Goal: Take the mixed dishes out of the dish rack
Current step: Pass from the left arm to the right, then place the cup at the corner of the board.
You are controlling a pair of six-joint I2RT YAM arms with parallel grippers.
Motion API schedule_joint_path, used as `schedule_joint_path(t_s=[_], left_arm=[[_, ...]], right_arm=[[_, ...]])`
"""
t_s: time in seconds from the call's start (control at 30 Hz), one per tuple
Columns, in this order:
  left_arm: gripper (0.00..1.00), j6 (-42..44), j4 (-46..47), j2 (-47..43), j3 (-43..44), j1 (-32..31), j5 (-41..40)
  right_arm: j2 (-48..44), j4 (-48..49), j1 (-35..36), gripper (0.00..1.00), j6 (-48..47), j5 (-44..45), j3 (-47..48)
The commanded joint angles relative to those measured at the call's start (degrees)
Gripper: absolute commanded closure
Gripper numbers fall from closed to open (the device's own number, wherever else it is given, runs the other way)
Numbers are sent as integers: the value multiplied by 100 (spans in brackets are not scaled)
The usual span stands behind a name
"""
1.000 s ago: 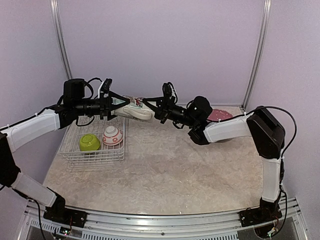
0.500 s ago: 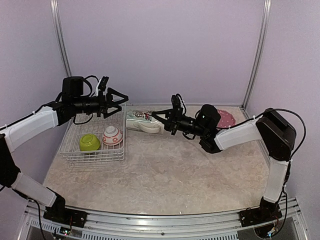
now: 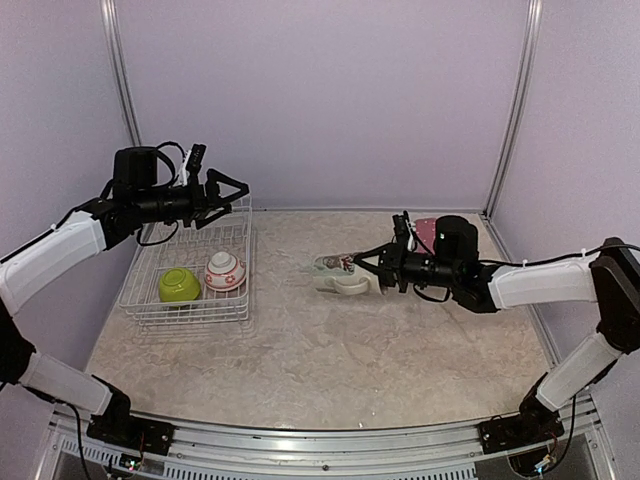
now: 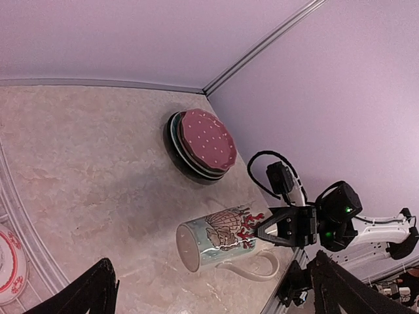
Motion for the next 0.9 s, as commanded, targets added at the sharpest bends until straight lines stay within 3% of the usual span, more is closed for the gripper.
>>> schedule_joint_path(t_s=[0.0, 0.17, 0.4, 0.57, 0.87], left_arm=[[1, 311, -269, -234, 187, 27, -331], [1, 404, -339, -332, 201, 19, -470], [1, 409, -414, -340, 240, 23, -520], [1, 356, -415, -318, 267, 23, -440], [1, 220, -467, -269, 334, 25, -301]], right_arm=[[-947, -2024, -107, 100, -1275, 722, 156], [-1319, -5286, -155, 100, -2403, 2138, 926], [-1426, -8019, -252, 100, -2499, 4152, 1887], [-1478, -8614, -564, 100, -1981, 4558, 2192], [-998, -8717, -1807, 100, -1147, 3763, 2595]])
